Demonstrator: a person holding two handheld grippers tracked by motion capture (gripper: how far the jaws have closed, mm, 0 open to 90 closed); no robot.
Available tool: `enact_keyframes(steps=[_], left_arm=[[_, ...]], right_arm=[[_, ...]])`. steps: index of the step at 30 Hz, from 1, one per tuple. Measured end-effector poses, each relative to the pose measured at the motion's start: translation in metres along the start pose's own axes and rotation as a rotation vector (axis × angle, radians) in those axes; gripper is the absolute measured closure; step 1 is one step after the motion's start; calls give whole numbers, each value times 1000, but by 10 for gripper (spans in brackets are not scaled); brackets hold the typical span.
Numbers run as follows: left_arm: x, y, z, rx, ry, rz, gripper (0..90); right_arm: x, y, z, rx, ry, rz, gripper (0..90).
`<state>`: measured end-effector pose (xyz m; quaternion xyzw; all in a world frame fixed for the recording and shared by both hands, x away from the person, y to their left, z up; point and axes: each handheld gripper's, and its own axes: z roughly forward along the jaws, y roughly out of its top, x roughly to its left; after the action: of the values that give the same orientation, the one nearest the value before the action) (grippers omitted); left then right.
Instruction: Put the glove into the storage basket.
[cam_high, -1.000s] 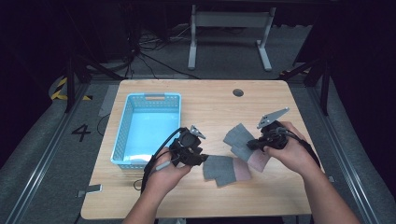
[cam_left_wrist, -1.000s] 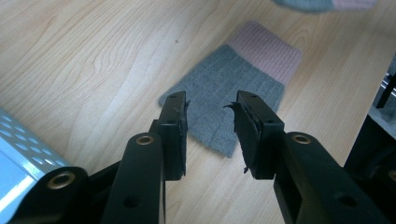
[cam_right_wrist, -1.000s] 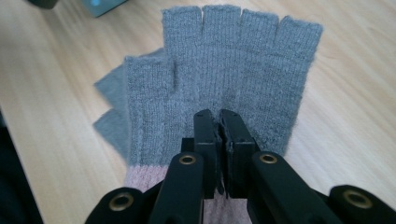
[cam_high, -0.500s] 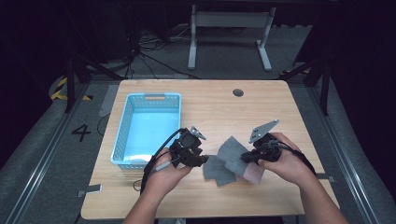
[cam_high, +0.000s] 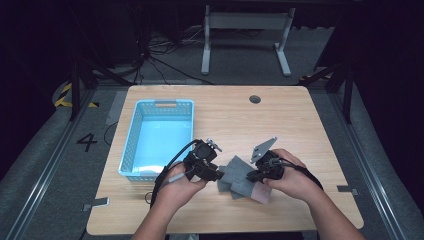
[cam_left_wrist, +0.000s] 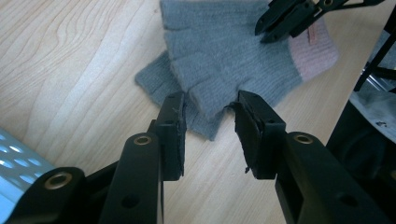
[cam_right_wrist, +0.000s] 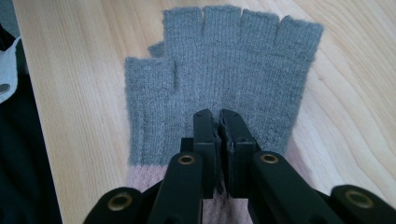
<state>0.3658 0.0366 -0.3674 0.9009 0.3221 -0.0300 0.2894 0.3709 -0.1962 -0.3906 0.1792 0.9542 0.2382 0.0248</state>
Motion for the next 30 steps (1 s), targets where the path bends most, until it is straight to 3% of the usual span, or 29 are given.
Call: enact_keyframes(steps=[5, 8, 11, 12, 16, 18, 19, 20, 24, 27, 30], left_arm=[[2, -8, 8, 3, -36, -27, 635], [2, -15, 12, 3, -14, -30, 628], [3, -21, 13, 1, -8, -4, 655], [3, -23, 13, 1, -9, 1, 662], [2, -25, 12, -7, 13, -3, 645], [-2, -23, 12, -41, 18, 21, 626], [-6, -22, 11, -65, 10, 61, 587], [-8, -21, 10, -47, -13, 73, 604], [-13, -17, 7, -35, 6, 75, 599], [-9, -15, 6, -13, 16, 42, 570], [-5, -17, 6, 2, 12, 42, 587]], right_arm=[[1, 3, 13, 26, 8, -26, 862], [2, 3, 18, 38, 9, -23, 851], [3, 1, 19, 27, 2, -18, 781], [4, 0, 16, 10, -10, -23, 731], [7, -6, -3, -39, -51, -9, 708], [7, -11, -11, -50, -69, 6, 702], [7, -13, -14, -52, -74, 12, 696], [7, -17, -17, -53, -82, 27, 693], [9, -30, -26, -34, -108, 57, 680], [6, -39, -33, -34, -112, 86, 685], [3, -44, -36, -21, -122, 105, 688]])
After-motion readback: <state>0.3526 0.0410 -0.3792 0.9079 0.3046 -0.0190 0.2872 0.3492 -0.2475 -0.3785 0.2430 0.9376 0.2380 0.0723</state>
